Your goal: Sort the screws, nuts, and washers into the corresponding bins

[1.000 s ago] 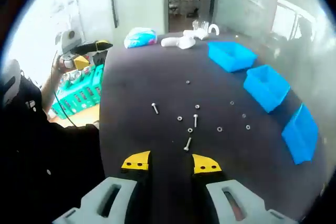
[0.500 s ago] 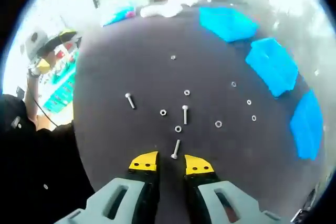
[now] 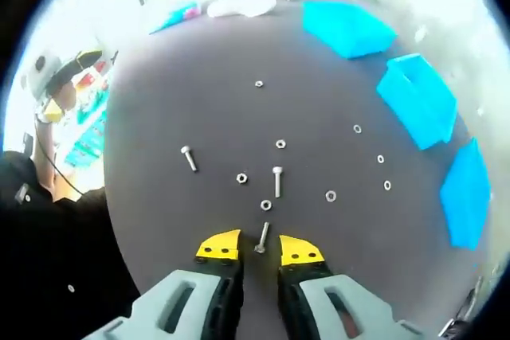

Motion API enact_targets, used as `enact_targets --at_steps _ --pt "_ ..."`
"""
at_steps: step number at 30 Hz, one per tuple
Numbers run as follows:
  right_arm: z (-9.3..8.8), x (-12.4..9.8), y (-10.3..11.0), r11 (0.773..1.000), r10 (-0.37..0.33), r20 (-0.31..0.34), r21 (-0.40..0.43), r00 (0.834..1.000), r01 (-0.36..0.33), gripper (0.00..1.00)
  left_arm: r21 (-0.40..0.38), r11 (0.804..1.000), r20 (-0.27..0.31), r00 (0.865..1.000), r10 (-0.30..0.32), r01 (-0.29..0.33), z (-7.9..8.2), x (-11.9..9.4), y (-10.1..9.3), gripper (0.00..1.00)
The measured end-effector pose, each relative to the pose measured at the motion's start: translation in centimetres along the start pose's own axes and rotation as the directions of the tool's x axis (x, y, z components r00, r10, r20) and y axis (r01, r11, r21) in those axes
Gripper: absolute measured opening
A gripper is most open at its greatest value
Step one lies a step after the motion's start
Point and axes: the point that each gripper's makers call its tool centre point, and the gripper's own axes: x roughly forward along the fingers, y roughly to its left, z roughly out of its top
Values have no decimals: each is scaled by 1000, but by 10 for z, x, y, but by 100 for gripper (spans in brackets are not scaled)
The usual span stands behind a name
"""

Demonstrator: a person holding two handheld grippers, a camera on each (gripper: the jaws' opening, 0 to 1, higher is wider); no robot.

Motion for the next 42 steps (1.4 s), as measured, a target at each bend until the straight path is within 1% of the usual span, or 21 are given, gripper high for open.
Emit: enact_targets --at_steps 4,6,8,10,13,17,21,27,32,34,35,36,39,40,41,42 --pt "2 1 -4 1000 2 -3 8 1000 -2 8 2 1000 -2 1000 1 -1 0 0 0 51" --pt "0 4 -2 1000 9 -19 9 1000 -9 6 1 1000 -1 1000 2 -2 0 -1 0 51" --pt "0 6 -6 1000 9 -29 4 1000 -9 5 1 1000 0 1000 4 -4 0 -2 1 51" --pt "0 6 -4 1000 13 -34 5 999 -13 4 0 1000 1 1000 7 -7 0 -3 1 51" --pt "1 7 -3 1000 21 -40 10 999 -20 0 -1 1000 -1 1000 9 -9 -1 -4 2 51" --pt "1 7 -2 1000 15 -44 -1 999 -15 0 0 1000 -1 1000 7 -7 -1 -5 1 51" --pt "0 5 -1 1000 24 -43 0 999 -24 0 0 1000 3 1000 8 -8 1 -5 1 51" --pt "-3 -3 3 999 41 -17 11 999 -41 0 0 1000 4 1000 6 -6 2 -5 0 51" --pt "0 -11 3 998 49 72 27 996 -51 0 3 1000 13 1000 7 -7 6 -4 0 51" --pt "2 -17 0 999 34 132 27 991 -38 0 6 1000 11 1000 3 -3 7 -2 -1 51" --pt "1 -20 -2 999 27 149 30 988 -32 0 7 1000 9 1000 1 -1 7 -2 -1 51" --pt "3 -23 -5 999 16 182 34 983 -23 0 8 1000 8 1000 0 0 7 -1 -2 51" --pt "6 -37 -17 998 -20 272 66 962 2 0 11 1000 6 1000 -3 3 8 0 -3 51" --pt "8 -42 -21 997 -43 310 81 950 19 0 13 1000 6 1000 -4 4 8 1 -3 51" --pt "10 -49 -23 997 -58 346 75 936 34 0 13 1000 7 1000 -4 3 9 1 -3 51" --pt "11 -55 -25 995 -74 386 89 920 43 0 14 1000 9 1000 -2 2 10 2 -3 51"
